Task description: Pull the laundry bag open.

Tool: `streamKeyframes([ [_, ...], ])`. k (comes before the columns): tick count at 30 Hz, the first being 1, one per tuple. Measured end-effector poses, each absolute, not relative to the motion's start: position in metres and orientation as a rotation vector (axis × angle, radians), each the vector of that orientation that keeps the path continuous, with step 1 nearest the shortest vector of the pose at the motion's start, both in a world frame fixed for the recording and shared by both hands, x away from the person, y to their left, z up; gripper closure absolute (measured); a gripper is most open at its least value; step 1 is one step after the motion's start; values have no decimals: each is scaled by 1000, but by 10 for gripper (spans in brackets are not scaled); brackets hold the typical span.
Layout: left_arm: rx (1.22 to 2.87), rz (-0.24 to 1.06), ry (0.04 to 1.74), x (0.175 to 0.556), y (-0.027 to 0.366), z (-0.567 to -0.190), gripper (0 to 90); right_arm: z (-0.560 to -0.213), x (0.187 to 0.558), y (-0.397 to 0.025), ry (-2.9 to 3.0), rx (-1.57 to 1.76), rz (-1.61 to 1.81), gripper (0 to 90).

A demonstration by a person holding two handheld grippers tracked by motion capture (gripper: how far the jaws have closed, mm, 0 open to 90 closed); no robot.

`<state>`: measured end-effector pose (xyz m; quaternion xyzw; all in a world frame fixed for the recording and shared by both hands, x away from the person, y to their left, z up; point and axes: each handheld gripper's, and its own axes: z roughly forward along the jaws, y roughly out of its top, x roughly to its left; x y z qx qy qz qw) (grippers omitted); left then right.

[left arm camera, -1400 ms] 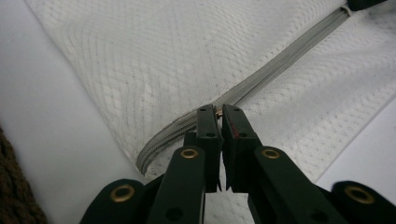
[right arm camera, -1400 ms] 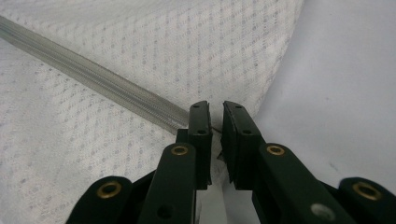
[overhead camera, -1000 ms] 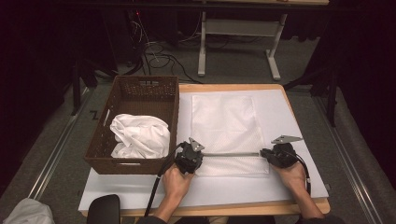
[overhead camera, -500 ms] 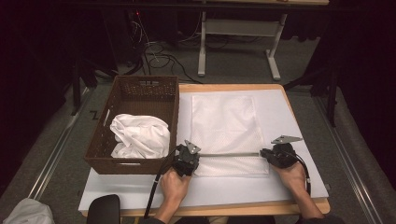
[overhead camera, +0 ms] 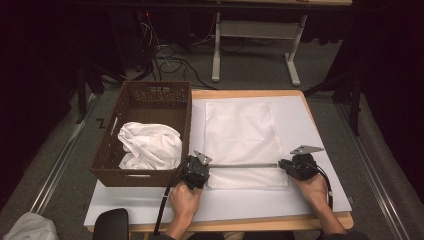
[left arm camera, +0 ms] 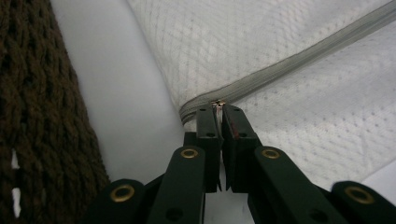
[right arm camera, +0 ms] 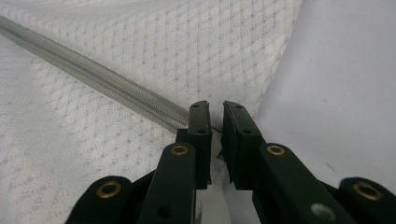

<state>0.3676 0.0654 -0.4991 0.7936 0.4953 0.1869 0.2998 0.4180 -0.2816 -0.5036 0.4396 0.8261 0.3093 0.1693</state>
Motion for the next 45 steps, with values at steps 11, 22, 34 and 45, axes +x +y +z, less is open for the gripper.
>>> streamKeyframes([
  [11,2105,508,1305,368,65,-501,814,-503,417,-280,2347,1249,866,824],
  [22,2099,475,1277,365,59,-501,711,-503,418,-280,2346,1254,868,824],
  [34,2084,418,1179,365,50,-497,583,-503,418,-280,2350,1246,864,824],
  [45,2070,394,1103,364,38,-489,549,-503,418,-280,2350,1248,862,824],
])
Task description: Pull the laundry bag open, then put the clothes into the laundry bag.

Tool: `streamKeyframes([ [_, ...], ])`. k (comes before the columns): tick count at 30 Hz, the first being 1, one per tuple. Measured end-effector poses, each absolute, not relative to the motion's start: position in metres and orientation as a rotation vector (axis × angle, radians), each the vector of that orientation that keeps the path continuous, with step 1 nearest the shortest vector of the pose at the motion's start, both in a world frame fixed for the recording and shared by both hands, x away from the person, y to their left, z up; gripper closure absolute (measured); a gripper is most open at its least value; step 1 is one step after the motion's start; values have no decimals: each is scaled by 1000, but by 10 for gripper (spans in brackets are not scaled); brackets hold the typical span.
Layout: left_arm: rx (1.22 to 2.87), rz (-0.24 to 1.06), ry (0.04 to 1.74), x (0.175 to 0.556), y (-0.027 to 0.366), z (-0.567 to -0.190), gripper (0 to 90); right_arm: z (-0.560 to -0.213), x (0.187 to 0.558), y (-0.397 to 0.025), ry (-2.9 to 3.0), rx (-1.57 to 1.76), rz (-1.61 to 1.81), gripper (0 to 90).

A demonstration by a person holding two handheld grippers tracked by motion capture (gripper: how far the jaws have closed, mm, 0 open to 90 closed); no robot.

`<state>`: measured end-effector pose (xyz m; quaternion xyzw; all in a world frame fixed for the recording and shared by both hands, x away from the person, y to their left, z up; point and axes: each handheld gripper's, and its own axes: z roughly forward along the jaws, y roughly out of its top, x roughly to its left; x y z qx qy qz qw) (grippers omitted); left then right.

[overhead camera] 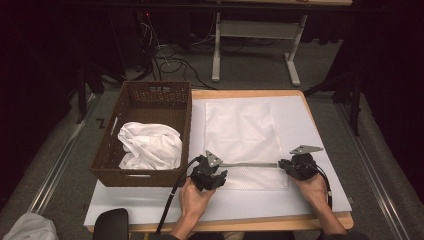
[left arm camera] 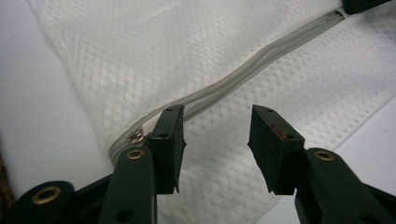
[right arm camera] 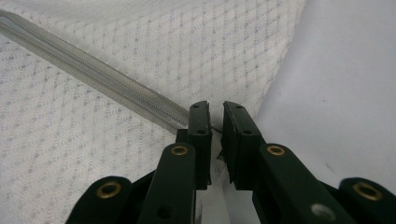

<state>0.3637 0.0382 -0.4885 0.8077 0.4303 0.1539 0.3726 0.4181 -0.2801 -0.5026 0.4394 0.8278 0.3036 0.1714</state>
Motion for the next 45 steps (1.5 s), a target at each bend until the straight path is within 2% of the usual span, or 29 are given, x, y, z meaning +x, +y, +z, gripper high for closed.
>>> streamKeyframes([
  [14,2071,308,1049,374,9,-499,535,-503,418,-282,2345,1256,889,811],
  [23,2072,297,1016,377,-5,-509,518,-503,417,-284,2357,1266,933,685],
  [25,2068,299,1010,378,-6,-511,508,-503,417,-283,2371,1266,951,619],
  [30,2053,296,1013,380,-11,-519,501,-496,415,-281,2341,1261,1010,579],
  [37,2077,370,966,377,-17,-522,468,-487,409,-279,2278,1194,1088,503],
  [45,2094,399,949,375,-19,-523,456,-479,410,-265,2327,1136,1065,482],
])
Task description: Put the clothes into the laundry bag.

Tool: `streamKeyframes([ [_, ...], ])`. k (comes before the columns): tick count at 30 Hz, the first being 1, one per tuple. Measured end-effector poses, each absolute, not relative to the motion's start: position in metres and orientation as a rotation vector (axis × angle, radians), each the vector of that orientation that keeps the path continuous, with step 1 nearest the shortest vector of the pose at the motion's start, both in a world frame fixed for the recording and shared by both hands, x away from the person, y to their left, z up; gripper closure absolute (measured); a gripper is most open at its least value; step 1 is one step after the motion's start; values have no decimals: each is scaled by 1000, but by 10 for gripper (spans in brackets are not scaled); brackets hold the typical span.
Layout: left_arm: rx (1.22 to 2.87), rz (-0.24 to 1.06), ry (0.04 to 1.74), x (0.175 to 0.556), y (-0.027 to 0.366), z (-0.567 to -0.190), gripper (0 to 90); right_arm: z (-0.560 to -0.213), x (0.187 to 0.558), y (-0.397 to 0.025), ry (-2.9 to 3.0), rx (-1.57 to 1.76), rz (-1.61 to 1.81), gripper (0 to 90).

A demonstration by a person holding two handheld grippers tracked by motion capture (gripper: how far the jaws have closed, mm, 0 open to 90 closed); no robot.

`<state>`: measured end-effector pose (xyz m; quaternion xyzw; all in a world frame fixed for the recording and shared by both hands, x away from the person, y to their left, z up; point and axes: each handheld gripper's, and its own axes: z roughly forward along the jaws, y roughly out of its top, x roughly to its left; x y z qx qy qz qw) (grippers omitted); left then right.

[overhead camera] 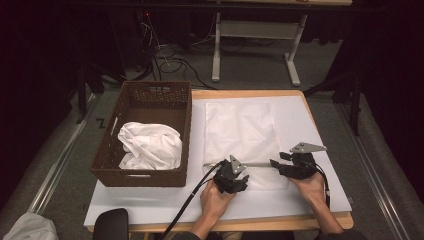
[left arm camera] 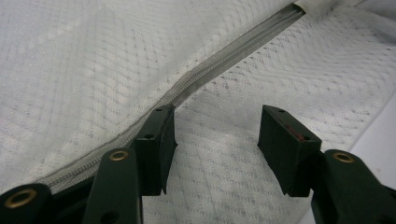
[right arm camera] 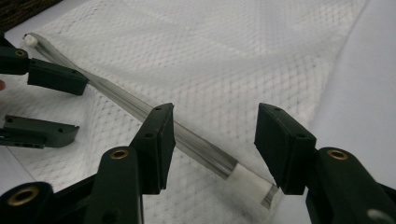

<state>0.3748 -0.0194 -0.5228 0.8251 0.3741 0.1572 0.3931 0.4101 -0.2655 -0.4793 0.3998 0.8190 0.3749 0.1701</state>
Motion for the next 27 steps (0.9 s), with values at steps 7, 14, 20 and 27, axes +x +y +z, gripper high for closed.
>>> streamKeyframes([
  [7,2096,398,944,374,-20,-523,437,-474,417,-239,2396,1052,1003,482],
  [14,2099,400,939,374,-20,-523,425,-472,429,-206,2454,939,922,486],
  [20,2101,400,937,374,-20,-523,419,-483,436,-183,2515,873,864,486],
  [27,2099,398,945,374,-20,-523,409,-492,442,-173,2559,837,846,477],
])
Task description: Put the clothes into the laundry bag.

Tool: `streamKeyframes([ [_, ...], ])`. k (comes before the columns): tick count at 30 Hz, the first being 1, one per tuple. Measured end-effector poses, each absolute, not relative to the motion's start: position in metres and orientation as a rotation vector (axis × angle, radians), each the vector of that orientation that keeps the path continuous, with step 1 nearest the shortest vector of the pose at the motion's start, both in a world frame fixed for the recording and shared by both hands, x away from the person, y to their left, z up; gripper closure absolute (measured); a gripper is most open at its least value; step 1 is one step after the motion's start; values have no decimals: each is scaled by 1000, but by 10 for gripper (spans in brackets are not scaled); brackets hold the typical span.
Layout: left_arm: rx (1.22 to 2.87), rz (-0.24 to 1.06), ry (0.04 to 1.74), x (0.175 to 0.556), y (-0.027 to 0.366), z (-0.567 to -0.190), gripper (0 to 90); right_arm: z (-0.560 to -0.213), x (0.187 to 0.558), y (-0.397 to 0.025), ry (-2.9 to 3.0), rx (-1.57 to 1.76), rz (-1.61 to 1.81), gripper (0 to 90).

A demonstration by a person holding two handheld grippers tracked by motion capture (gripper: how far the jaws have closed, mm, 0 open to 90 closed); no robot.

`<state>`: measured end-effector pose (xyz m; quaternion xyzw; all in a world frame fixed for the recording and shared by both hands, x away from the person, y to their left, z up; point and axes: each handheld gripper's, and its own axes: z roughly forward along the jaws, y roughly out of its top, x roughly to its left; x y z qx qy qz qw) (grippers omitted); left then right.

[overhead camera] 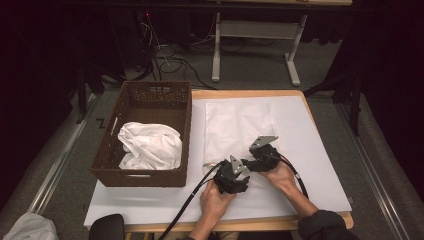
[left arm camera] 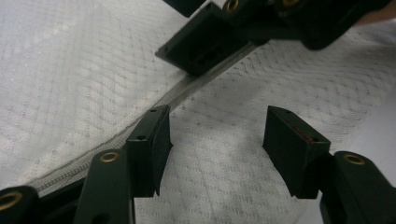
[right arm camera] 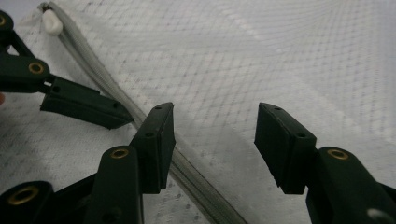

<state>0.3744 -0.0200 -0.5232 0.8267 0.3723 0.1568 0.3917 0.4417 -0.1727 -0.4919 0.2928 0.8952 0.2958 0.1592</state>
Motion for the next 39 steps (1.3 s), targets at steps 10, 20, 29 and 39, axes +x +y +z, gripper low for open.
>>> streamKeyframes([
  [10,2098,401,950,375,-20,-523,399,-501,443,-183,2602,839,816,441],
  [20,2099,402,952,374,-20,-523,394,-505,458,-189,2491,936,819,520],
  [29,2099,402,953,374,-20,-523,393,-504,465,-192,2500,946,819,711],
  [39,2098,397,954,375,-20,-523,395,-493,464,-190,2483,895,841,887],
])
